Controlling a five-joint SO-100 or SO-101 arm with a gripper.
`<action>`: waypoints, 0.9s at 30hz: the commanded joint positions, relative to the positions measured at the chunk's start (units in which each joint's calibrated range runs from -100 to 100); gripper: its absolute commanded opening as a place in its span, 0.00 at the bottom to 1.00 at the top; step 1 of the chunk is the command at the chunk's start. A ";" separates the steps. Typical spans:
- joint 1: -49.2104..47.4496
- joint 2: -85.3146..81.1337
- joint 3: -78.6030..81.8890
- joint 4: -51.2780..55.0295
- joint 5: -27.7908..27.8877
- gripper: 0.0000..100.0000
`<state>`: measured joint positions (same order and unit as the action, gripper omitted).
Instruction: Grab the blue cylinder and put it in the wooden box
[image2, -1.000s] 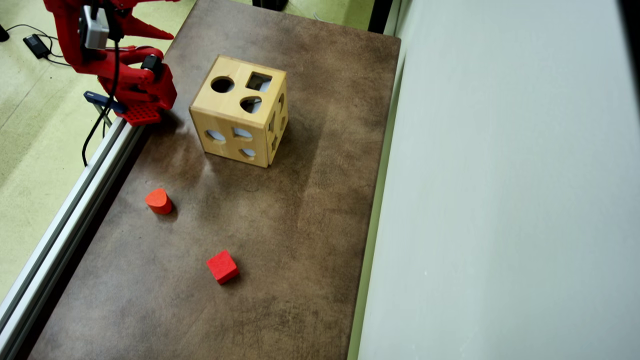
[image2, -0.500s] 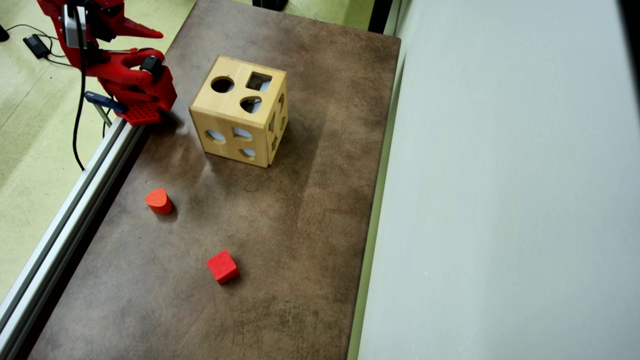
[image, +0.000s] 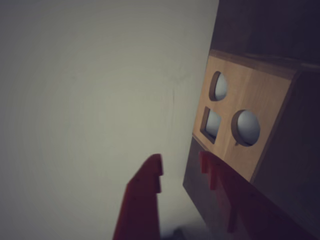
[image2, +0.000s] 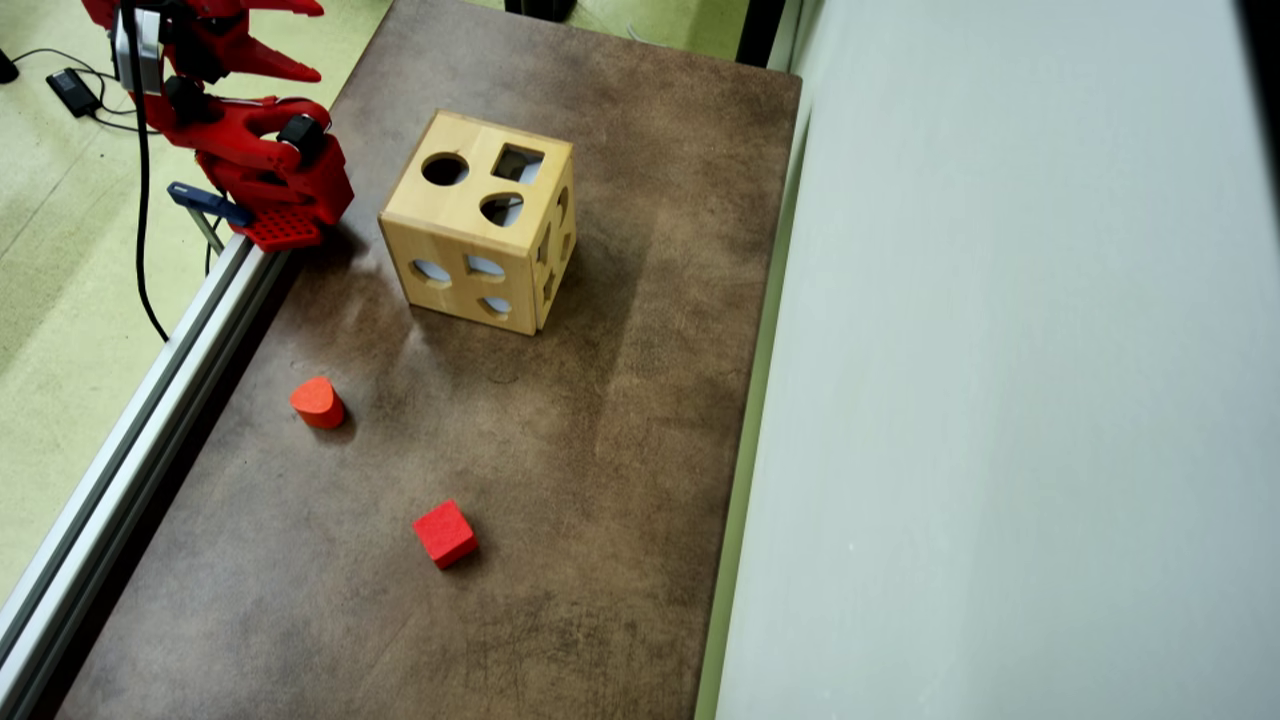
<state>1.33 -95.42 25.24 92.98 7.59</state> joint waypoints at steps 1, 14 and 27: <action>0.23 0.18 -0.10 0.11 0.29 0.01; 0.60 0.18 0.08 0.11 0.00 0.02; 0.60 0.18 0.08 0.11 0.00 0.02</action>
<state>1.76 -95.42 25.24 92.98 7.59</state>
